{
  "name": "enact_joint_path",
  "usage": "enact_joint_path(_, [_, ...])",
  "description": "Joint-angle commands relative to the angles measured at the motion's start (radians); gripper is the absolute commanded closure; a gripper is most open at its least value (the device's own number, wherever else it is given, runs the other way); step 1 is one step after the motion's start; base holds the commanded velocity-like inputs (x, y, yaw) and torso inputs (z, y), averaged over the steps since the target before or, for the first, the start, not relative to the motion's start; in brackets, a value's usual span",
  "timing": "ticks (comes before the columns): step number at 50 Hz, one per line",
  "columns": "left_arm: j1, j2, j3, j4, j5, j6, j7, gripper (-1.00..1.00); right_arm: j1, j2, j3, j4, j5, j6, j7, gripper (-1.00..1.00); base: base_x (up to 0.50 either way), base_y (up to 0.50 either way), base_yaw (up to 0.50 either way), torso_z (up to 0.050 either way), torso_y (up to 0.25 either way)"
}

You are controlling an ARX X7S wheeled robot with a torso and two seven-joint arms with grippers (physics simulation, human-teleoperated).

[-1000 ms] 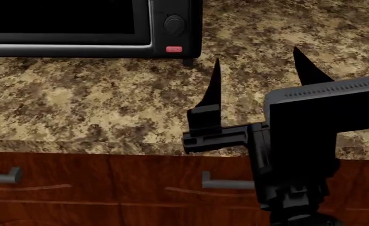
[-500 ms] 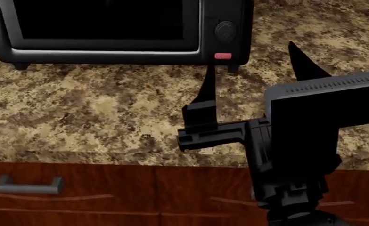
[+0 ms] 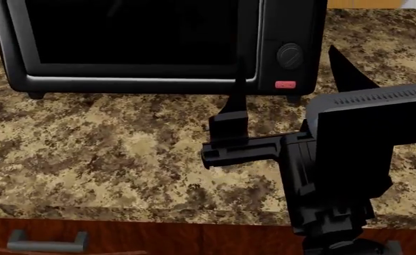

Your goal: Decrease the toaster oven temperature.

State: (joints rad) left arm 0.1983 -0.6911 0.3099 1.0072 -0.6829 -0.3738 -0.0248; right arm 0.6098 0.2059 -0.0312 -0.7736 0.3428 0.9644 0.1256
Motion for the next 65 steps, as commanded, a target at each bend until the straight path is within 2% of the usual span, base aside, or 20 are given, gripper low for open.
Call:
enact_joint_path(1, [-0.001, -0.009, 0.012, -0.005, 0.0, 0.013, -0.005, -1.0, 0.002, 0.005, -0.003, -0.007, 0.005, -0.001, 0.011, -1.0, 0.0, 0.0, 0.0, 0.0, 0.0])
enact_joint_path(18, [0.004, -0.021, 0.028, -0.006, 0.007, 0.03, -0.015, -1.0, -0.015, 0.014, -0.007, -0.003, 0.023, -0.05, -0.006, -1.0, 0.02, 0.0, 0.0, 0.0, 0.0])
enact_joint_path(27, [-0.003, -0.026, 0.035, -0.009, 0.003, 0.035, -0.02, -1.0, -0.025, 0.02, -0.013, 0.015, 0.021, -0.093, -0.016, -1.0, 0.22, 0.0, 0.0, 0.0, 0.0])
enact_joint_path(65, [-0.007, -0.048, 0.063, -0.013, -0.003, 0.063, -0.044, -1.0, -0.028, 0.029, 0.003, -0.003, 0.055, -0.082, 0.015, -1.0, 0.25, -0.02, 0.0, 0.0, 0.0])
